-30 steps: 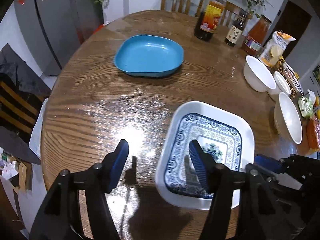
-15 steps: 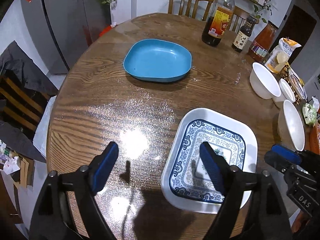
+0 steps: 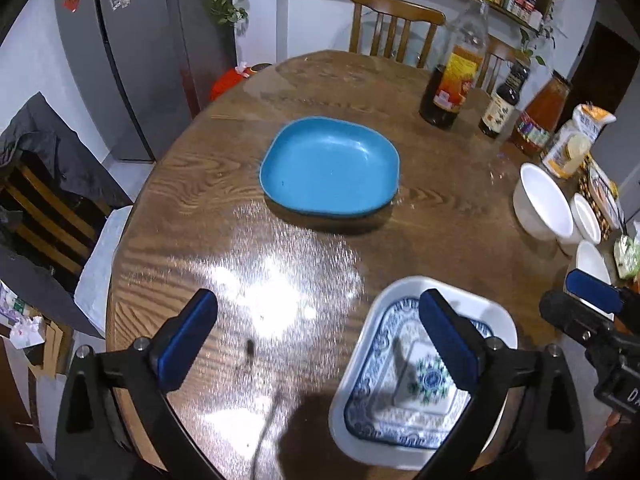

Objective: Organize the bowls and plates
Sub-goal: 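Move the left gripper to the rim of the teal dish, then grasp the teal dish rim with the left gripper and lift it toward the plate stack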

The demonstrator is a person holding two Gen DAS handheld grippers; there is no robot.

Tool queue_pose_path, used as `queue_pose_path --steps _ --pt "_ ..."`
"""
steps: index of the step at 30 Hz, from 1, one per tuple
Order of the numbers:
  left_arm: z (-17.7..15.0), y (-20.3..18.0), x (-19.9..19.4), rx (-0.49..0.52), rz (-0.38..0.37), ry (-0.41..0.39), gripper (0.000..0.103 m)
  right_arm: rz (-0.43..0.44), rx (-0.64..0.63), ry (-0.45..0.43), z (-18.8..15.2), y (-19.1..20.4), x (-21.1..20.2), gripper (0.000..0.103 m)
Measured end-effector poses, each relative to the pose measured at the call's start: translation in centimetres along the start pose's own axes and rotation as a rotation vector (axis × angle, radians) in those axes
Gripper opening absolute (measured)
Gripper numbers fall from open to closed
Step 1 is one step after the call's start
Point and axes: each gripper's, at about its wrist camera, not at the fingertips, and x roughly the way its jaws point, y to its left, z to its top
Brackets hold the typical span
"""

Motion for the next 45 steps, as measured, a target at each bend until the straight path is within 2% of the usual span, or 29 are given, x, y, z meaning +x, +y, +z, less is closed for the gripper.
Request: queue_pose_path --steps 11,19,22,27,30,33,39,42,43,45 --pt "3.5 1.1 2.2 -0.021 0.033 -0.015 0.101 0.052 0.019 0.021 4.0 0.9 3.4 0.064" --pt "6.4 3.3 6.2 -0.051 0.066 0.038 0.097 0.096 0.033 0.062 6.9 1.8 7.9 0.064" --pt "7.0 3.6 7.4 -0.043 0.068 0.057 0.088 0.097 0.055 0.074 7.5 1.9 9.4 0.064" --pt "7.4 3.7 9.3 -0.046 0.073 0.090 0.060 0.113 0.110 0.113 8.4 1.7 12.5 0.064" --pt "7.5 3.8 10.0 -0.061 0.069 0.104 0.049 0.113 0.113 0.117 8.5 1.9 13.3 0.063" --pt "7.5 3.8 10.3 -0.056 0.065 0.107 0.035 0.110 0.093 0.124 8.6 2.4 14.0 0.051" --pt "7.7 3.8 10.2 -0.052 0.037 0.105 0.017 0.122 0.062 0.150 8.8 3.1 15.4 0.026" --pt "7.6 3.7 10.2 -0.046 0.037 0.098 0.015 0.099 0.045 0.152 8.7 3.4 15.7 0.021" --pt "7.6 3.8 10.1 -0.046 0.039 0.094 0.014 0.093 0.041 0.152 8.7 3.3 15.7 0.016" --pt "7.4 3.9 9.9 -0.054 0.033 0.091 0.012 0.091 0.039 0.156 8.9 3.4 15.9 0.015"
